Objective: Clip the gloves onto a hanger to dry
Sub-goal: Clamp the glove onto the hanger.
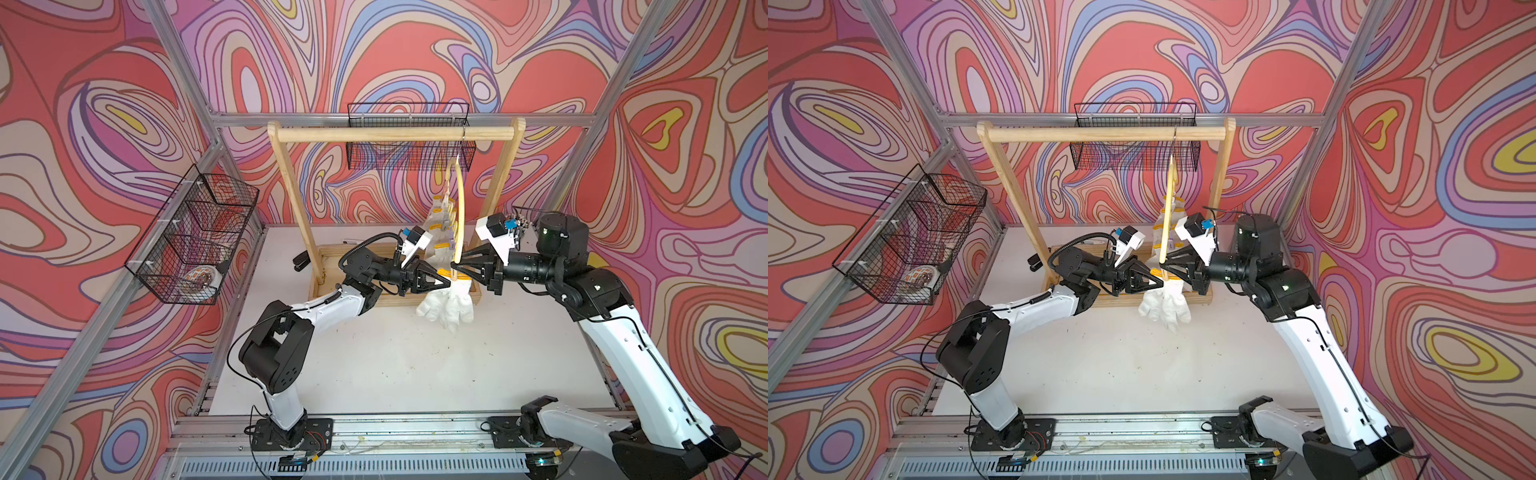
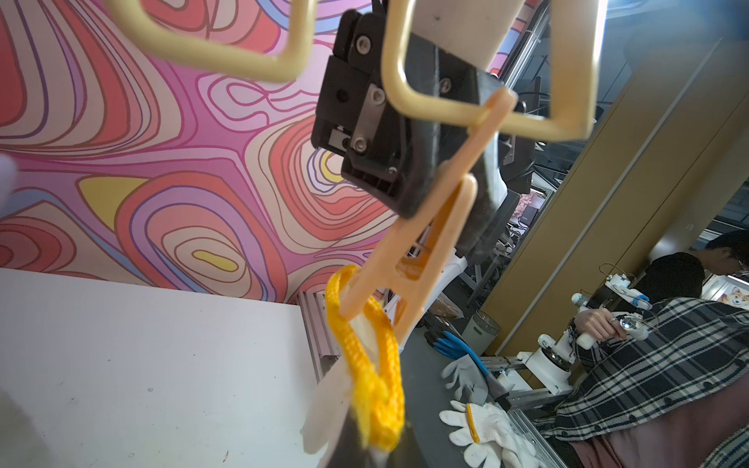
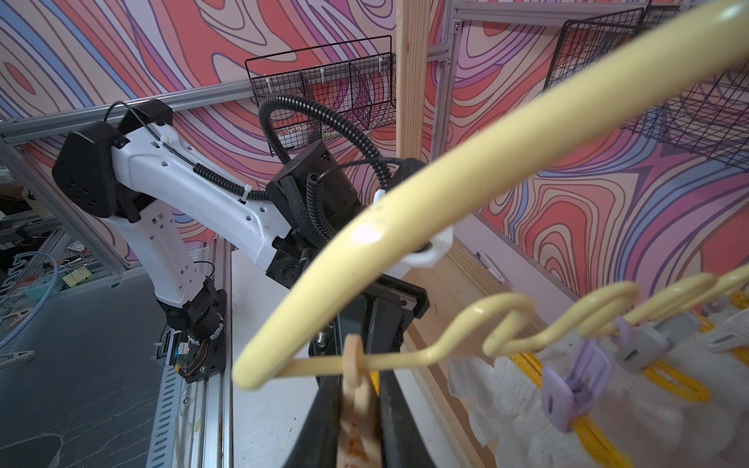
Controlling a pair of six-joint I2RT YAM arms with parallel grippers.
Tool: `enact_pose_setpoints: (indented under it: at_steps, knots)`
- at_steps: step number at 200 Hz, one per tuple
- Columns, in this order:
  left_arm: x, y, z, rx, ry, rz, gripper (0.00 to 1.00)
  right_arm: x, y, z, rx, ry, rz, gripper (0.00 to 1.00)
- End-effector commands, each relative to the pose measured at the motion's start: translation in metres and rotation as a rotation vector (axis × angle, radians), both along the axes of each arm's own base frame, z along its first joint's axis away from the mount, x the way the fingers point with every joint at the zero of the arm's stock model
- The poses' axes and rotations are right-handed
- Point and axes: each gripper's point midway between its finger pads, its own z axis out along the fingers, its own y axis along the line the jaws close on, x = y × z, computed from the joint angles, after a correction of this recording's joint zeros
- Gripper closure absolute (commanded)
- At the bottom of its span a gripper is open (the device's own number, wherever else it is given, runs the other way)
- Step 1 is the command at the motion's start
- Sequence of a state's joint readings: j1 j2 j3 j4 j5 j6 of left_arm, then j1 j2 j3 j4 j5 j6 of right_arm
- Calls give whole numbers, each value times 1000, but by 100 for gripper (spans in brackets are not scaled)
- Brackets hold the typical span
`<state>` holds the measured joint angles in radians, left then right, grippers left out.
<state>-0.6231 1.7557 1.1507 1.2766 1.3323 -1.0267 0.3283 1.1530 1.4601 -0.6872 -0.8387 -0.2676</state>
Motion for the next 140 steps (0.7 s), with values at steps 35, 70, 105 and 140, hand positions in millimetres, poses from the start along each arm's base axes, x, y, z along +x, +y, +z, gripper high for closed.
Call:
enact_pose_setpoints:
  at_steps: [35,70,105,140]
  knots:
    - [-16,7,15,-49,-89,-30,100,-4,-1,11,19,-27,7,100]
    - [-17,4,14,-38,-101,-59,100,-6,-2,12,19,-27,2,100]
    - [-22,6,15,-37,-119,-72,100,-5,-1,10,19,-21,5,100]
    - [-24,8,18,-59,-150,-59,100,-5,1,8,24,-10,18,100]
